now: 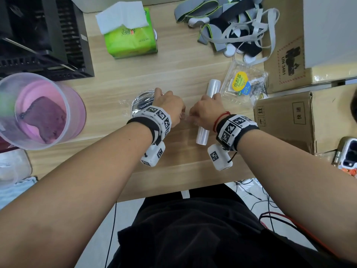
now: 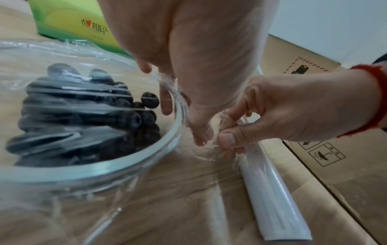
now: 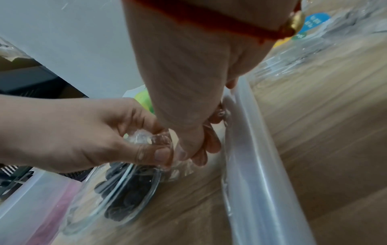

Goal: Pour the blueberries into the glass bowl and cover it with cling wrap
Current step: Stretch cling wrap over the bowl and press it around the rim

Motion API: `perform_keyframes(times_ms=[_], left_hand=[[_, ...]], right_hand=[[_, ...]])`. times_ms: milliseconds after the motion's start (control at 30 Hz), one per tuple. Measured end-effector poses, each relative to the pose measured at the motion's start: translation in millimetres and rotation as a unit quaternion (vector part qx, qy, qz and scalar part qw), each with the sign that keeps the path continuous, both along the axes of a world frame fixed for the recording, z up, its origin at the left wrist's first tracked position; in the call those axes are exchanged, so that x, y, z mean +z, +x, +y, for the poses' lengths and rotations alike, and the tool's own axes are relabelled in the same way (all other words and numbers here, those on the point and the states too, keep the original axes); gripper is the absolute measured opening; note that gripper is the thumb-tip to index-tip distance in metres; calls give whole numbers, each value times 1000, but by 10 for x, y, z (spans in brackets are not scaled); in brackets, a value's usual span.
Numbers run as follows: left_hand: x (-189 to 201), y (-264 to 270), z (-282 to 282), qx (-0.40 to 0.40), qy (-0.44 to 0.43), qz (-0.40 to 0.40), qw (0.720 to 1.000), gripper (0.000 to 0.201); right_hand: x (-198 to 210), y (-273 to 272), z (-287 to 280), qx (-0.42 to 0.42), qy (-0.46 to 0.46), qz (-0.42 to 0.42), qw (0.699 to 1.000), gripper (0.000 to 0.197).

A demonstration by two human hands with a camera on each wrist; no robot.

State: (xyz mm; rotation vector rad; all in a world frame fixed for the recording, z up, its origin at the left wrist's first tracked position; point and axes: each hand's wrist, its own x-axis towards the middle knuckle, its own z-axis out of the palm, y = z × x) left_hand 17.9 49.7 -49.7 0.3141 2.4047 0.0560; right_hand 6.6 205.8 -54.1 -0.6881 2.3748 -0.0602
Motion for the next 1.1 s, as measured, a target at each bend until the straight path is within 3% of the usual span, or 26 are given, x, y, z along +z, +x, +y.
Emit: perform_keyframes(times_ms=[267, 467, 533, 667, 733, 867, 1100], left_hand=[[-15, -45, -97, -11, -72, -51, 996, 17], [11, -83, -78, 7, -16, -87, 996, 22], [47, -46, -60, -20, -4, -80, 997, 28], [40, 23, -69, -20, 13, -48, 999, 8], [24, 47, -71, -20, 12, -39, 999, 14], [8, 43, -70, -30, 18, -30, 999, 19], [-61, 86, -138, -39, 26, -29, 998, 9]], right_hand=[[-62, 27, 177, -30, -8, 4, 999, 21], [-61, 51, 108, -17, 20, 35, 999, 24], [-58, 33, 91, -24, 11, 38, 999, 24], [-44, -7, 66, -38, -14, 24, 999, 20], [-37, -12, 55, -33, -12, 29, 999, 21], [-44, 14, 6, -37, 33, 57, 997, 25], [-77, 52, -77, -58, 98, 87, 990, 17]])
